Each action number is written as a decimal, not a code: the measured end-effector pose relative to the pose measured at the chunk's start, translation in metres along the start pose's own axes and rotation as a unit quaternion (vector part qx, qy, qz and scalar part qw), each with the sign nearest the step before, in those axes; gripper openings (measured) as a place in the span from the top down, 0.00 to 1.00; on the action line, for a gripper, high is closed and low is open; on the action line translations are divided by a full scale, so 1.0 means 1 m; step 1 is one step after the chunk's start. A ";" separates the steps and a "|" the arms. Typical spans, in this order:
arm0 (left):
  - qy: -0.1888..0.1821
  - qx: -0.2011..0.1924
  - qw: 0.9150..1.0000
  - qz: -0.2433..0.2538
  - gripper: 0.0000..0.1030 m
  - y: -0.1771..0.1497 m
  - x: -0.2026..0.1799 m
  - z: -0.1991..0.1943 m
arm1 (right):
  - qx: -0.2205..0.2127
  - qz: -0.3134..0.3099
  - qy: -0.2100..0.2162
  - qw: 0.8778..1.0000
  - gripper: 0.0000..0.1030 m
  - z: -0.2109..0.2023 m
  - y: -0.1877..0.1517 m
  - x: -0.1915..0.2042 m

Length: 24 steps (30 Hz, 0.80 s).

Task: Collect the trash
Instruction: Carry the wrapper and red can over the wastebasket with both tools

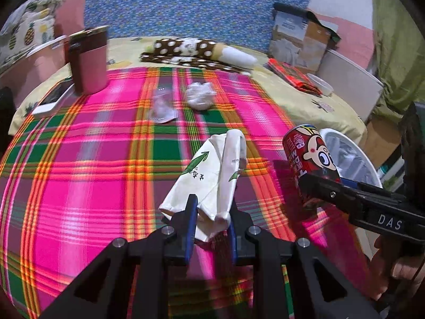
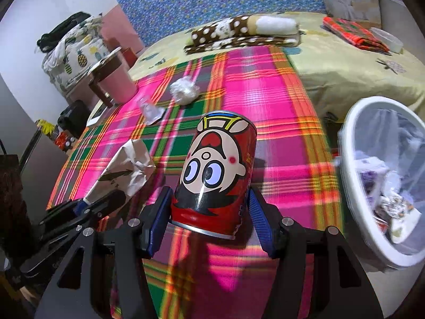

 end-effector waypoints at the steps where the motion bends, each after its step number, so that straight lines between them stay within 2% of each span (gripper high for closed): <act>1: -0.004 0.000 1.000 0.005 0.79 0.001 -0.008 0.001 | -0.004 0.003 -0.004 1.000 0.43 -0.004 -0.001 -0.005; 12: -0.059 0.011 0.996 0.067 0.79 0.006 -0.105 0.020 | -0.032 0.046 -0.062 0.996 0.43 -0.048 -0.013 -0.079; 19: -0.097 0.026 0.989 0.109 0.79 0.000 -0.166 0.036 | -0.025 0.073 -0.110 0.991 0.43 -0.065 -0.029 -0.129; 24: -0.112 0.042 0.985 0.127 0.79 -0.008 -0.195 0.050 | -0.011 0.090 -0.132 0.987 0.43 -0.068 -0.039 -0.158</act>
Point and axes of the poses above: each gripper's, at about its wrist camera, not at the fingertips, and z roughly the way its jaws point, x to its left, y to its top, the point moved 9 cm from there along z, roughly the way its jaws point, and after that the axes turned 10 degrees about -z, right-handed, at the moved point
